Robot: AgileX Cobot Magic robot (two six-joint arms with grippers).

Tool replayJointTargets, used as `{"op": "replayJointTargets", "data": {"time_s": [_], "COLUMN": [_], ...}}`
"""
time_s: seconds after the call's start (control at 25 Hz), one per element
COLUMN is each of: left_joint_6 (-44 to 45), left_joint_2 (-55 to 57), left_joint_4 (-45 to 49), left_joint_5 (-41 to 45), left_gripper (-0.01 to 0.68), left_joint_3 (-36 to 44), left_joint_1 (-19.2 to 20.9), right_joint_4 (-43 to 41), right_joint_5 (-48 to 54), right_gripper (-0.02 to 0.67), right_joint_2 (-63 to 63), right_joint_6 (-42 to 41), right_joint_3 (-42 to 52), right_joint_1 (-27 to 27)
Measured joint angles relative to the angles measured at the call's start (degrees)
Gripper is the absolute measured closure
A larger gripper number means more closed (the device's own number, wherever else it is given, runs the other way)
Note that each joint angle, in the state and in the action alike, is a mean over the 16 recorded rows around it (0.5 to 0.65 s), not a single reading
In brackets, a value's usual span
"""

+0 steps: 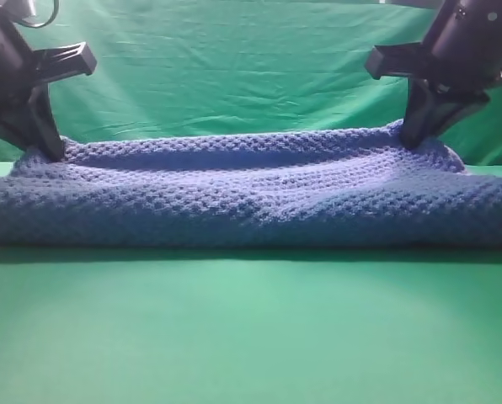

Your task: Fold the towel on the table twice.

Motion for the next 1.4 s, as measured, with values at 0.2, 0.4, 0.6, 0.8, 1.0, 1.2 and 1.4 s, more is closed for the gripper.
{"op": "replayJointTargets", "data": {"time_s": [0.2,0.4,0.6,0.8,1.0,1.2,1.4], "left_joint_6": [0.0,0.0,0.0,0.0,-0.2,-2.6,-9.8], "left_joint_2": [-0.2,-2.0,-6.6,-14.0,-23.1,-32.8,-42.3], "left_joint_4": [0.0,0.2,1.3,3.6,6.3,9.8,16.9], "left_joint_5": [-1.3,-1.6,0.4,5.2,11.6,17.8,23.9], "left_gripper": [0.471,0.280,0.201,0.326,0.523,0.649,0.673], "left_joint_3": [0.0,0.0,0.0,0.0,0.0,0.0,0.0], "left_joint_1": [0.0,0.0,0.0,0.0,0.0,0.0,0.0], "right_joint_4": [0.0,0.0,0.0,0.0,0.0,0.0,0.0], "right_joint_5": [-0.3,0.3,3.1,8.5,15.4,22.7,29.3], "right_gripper": [0.441,0.243,0.130,0.230,0.430,0.587,0.646], "right_joint_2": [-0.1,-2.2,-7.2,-15.3,-24.9,-34.5,-43.3], "right_joint_6": [-0.1,-0.1,-0.2,-0.2,0.0,0.7,1.9], "right_joint_3": [-0.2,-0.2,-0.2,-0.2,-0.2,-0.2,-0.2], "right_joint_1": [0.0,-0.1,-0.2,-0.3,-0.3,-0.3,-0.3]}}
